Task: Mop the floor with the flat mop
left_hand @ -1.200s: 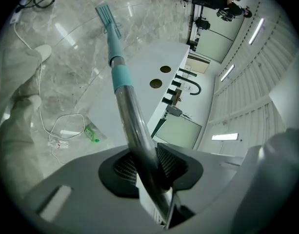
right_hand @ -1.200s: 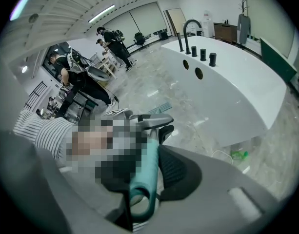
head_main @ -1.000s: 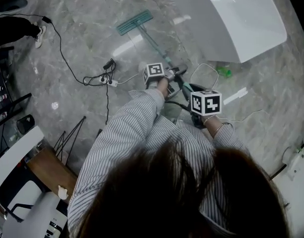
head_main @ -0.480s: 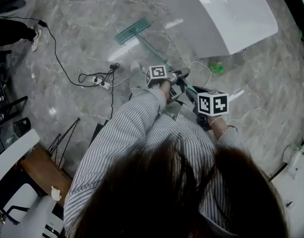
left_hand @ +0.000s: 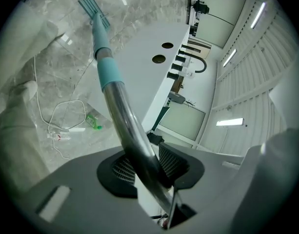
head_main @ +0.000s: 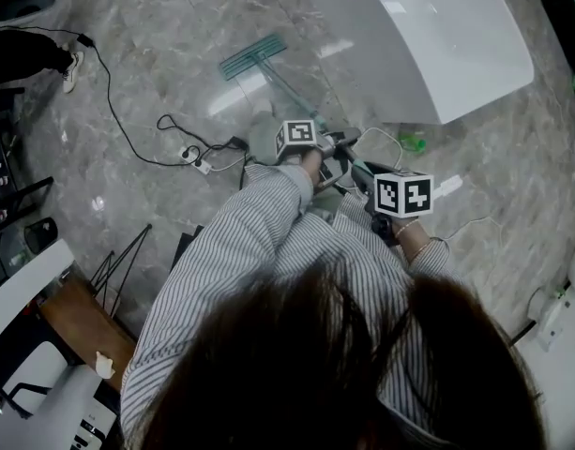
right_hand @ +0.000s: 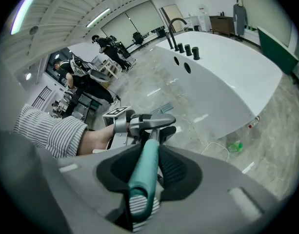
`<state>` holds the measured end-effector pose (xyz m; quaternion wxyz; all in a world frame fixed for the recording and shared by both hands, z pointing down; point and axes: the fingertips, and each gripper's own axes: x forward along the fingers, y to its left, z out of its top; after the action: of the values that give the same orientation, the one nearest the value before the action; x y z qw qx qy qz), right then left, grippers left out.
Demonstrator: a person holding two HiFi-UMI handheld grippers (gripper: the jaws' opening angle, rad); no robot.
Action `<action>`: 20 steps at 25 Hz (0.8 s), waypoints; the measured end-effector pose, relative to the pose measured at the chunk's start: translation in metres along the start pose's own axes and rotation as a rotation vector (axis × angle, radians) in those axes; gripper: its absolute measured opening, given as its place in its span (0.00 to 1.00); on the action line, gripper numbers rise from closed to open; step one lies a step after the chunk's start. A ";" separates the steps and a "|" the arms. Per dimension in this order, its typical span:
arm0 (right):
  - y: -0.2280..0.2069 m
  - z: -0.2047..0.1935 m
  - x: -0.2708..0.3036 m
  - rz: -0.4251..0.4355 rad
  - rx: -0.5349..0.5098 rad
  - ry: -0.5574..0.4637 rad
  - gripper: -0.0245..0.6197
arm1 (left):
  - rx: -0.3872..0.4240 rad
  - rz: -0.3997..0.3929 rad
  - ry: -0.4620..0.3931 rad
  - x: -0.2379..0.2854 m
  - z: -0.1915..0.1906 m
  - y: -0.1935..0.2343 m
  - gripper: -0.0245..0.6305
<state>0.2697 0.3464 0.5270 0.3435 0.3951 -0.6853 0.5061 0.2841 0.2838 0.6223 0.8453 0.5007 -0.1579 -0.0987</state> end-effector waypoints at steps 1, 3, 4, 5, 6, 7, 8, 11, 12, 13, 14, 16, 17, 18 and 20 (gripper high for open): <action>0.003 0.008 0.005 -0.001 -0.010 0.011 0.21 | -0.002 -0.005 -0.006 -0.002 0.010 -0.003 0.23; 0.008 0.028 0.017 -0.001 -0.014 0.028 0.21 | -0.007 -0.009 -0.013 -0.005 0.034 -0.011 0.22; 0.011 0.040 0.024 0.000 -0.013 0.031 0.21 | -0.008 -0.010 -0.015 -0.007 0.047 -0.015 0.22; 0.014 0.053 0.030 0.000 -0.014 0.031 0.21 | -0.009 -0.010 -0.014 -0.010 0.062 -0.021 0.22; 0.019 0.067 0.038 -0.001 -0.015 0.030 0.21 | -0.009 -0.011 -0.012 -0.012 0.077 -0.028 0.22; 0.025 0.082 0.046 -0.002 -0.016 0.028 0.21 | -0.012 -0.010 -0.010 -0.016 0.092 -0.035 0.22; 0.031 0.098 0.055 -0.003 -0.018 0.027 0.21 | -0.015 -0.009 -0.010 -0.021 0.109 -0.042 0.22; 0.057 0.147 0.084 0.000 -0.029 0.033 0.22 | -0.022 0.001 -0.012 -0.040 0.164 -0.064 0.21; 0.067 0.165 0.094 0.003 -0.030 0.038 0.22 | -0.024 0.005 -0.012 -0.048 0.183 -0.072 0.21; 0.078 0.182 0.103 0.006 -0.028 0.043 0.22 | -0.026 0.011 -0.012 -0.056 0.202 -0.080 0.21; 0.088 0.199 0.113 0.009 -0.021 0.048 0.22 | -0.028 0.017 -0.011 -0.064 0.221 -0.089 0.21; 0.107 0.233 0.131 0.012 -0.001 0.052 0.22 | -0.029 0.028 -0.008 -0.079 0.257 -0.106 0.21; 0.116 0.249 0.139 0.012 0.008 0.049 0.22 | -0.031 0.030 -0.007 -0.086 0.274 -0.114 0.21; 0.124 0.264 0.146 0.012 0.016 0.045 0.22 | -0.034 0.030 -0.007 -0.091 0.289 -0.121 0.21; 0.135 0.293 0.162 0.014 0.029 0.032 0.22 | -0.034 0.028 -0.003 -0.100 0.320 -0.133 0.20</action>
<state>0.0559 0.0558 0.5370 0.3449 0.3872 -0.6750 0.5248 0.0730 -0.0090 0.6323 0.8548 0.4839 -0.1645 -0.0902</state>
